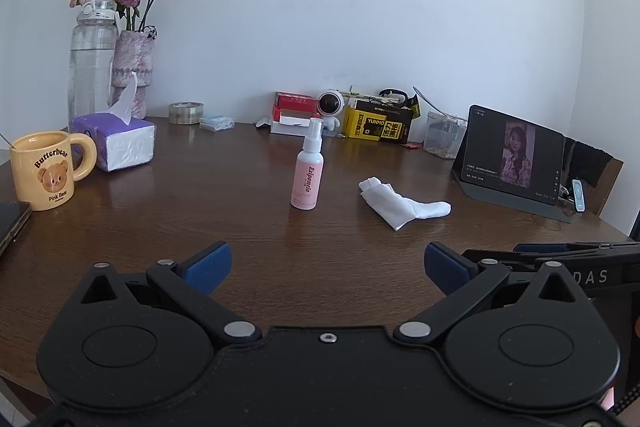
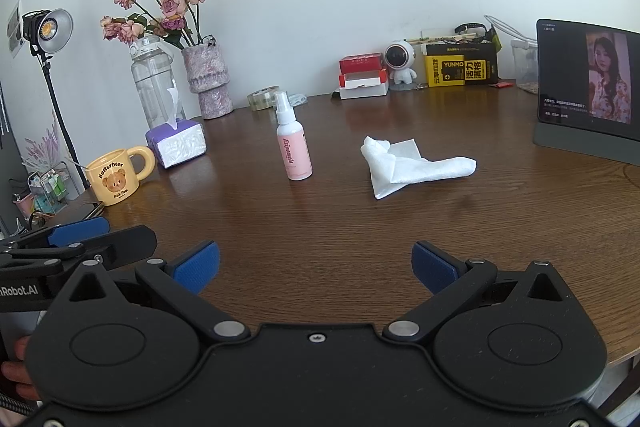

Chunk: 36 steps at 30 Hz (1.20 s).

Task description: Clean container

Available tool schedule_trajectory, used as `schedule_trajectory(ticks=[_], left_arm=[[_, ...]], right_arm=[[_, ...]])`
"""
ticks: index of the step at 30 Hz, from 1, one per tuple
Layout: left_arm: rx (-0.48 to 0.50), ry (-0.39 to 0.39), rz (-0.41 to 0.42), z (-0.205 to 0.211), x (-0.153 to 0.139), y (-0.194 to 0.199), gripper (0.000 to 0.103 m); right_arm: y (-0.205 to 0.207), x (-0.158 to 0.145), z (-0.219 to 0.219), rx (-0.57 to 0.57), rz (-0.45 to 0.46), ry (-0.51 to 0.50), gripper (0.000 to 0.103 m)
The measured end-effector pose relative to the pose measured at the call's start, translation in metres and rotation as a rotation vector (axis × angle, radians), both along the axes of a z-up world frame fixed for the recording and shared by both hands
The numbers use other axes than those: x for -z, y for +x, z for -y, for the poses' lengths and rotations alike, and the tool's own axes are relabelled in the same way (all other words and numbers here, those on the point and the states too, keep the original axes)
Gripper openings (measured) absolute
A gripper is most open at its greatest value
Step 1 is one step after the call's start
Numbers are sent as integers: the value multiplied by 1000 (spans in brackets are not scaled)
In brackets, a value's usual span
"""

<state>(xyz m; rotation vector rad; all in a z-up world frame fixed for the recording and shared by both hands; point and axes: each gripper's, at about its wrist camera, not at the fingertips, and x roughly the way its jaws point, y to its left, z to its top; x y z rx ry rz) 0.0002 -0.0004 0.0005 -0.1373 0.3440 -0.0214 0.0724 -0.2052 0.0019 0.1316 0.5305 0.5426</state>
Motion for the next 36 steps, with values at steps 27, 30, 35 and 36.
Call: schedule_trajectory(ticks=[27, 30, 35, 36], left_arm=[[20, -25, -2, -2, -1, 1, 103], [30, -30, 4, -2, -2, 0, 103], [31, -26, 6, -2, -3, 0, 103], [31, -25, 6, -2, -2, 0, 103]], right_arm=[[-1, -2, 1, -2, 2, 3, 103], [-1, -2, 1, -3, 1, 4, 103], [-1, -2, 1, -3, 0, 4, 103], [-1, -1, 2, -3, 0, 4, 103]])
